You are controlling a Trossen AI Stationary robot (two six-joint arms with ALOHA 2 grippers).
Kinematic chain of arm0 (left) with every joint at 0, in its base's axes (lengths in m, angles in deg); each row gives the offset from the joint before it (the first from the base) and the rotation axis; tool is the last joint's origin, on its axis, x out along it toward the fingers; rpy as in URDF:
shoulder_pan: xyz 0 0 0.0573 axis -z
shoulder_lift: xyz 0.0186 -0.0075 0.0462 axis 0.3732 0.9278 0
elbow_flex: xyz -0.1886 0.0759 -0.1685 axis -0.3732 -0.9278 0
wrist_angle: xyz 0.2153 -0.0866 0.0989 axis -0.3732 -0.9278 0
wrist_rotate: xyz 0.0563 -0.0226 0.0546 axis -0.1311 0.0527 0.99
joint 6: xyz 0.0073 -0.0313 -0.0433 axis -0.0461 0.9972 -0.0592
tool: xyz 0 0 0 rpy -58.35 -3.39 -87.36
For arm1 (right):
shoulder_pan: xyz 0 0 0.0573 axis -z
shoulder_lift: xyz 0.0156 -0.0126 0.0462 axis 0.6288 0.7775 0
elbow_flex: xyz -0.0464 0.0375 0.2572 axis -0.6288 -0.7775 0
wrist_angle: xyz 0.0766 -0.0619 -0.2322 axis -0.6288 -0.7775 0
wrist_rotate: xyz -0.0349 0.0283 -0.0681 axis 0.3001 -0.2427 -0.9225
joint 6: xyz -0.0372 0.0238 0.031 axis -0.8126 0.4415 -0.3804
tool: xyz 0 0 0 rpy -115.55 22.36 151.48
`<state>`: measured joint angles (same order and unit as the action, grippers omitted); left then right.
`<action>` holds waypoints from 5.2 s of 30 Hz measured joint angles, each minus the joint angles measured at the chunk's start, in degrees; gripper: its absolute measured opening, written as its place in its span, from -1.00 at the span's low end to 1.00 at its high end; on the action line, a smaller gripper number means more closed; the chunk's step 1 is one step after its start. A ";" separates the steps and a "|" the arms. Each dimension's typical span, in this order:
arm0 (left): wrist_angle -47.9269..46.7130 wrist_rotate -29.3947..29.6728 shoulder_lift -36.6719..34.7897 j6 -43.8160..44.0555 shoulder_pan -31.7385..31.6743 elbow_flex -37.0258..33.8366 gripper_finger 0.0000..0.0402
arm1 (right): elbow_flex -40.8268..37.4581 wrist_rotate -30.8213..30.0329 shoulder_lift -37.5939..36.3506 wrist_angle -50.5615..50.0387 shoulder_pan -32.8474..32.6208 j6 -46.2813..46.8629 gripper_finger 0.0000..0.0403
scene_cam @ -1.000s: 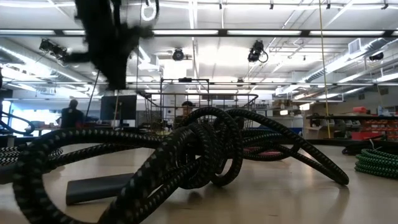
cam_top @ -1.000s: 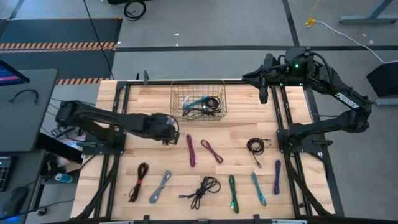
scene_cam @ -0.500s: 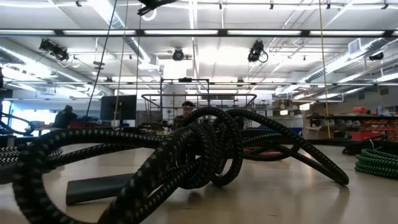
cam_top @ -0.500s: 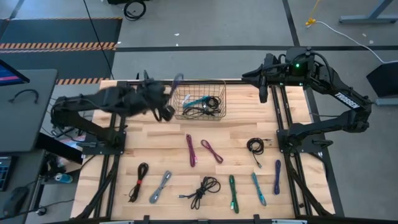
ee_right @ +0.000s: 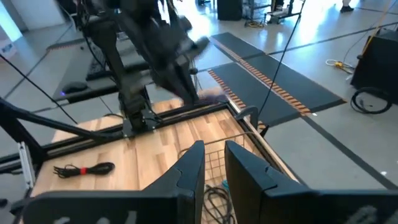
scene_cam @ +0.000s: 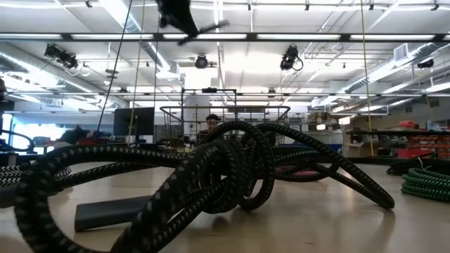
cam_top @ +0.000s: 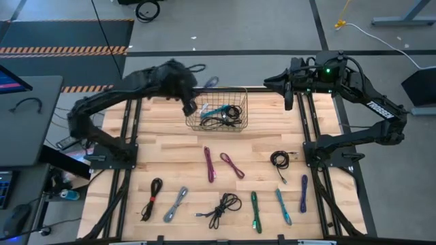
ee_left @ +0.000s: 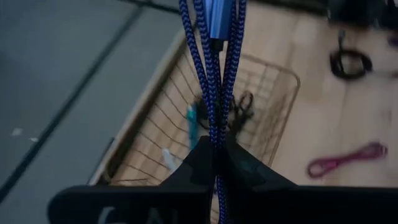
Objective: Pick and place USB-C Cables
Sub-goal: Put the dark blue charger cable into the wire basket, then put the black charger cable into the wire basket
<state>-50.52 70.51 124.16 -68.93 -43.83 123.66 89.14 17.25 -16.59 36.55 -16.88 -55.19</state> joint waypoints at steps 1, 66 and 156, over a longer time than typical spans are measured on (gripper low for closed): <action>0.25 -1.82 1.81 -1.50 -0.55 -0.02 -0.91 | 0.00 0.00 0.00 0.17 0.00 0.35 -0.66; 5.55 -5.34 32.83 -12.50 0.75 -0.02 -0.91 | 0.04 -0.02 0.00 0.38 0.00 2.77 -0.66; -36.29 -4.57 31.54 26.59 27.03 32.60 -0.35 | 0.04 -0.04 0.02 -10.38 -0.02 -3.61 -0.66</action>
<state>-86.81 65.94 155.70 -42.35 -16.80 156.26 89.18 17.21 -16.57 26.17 -16.90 -58.79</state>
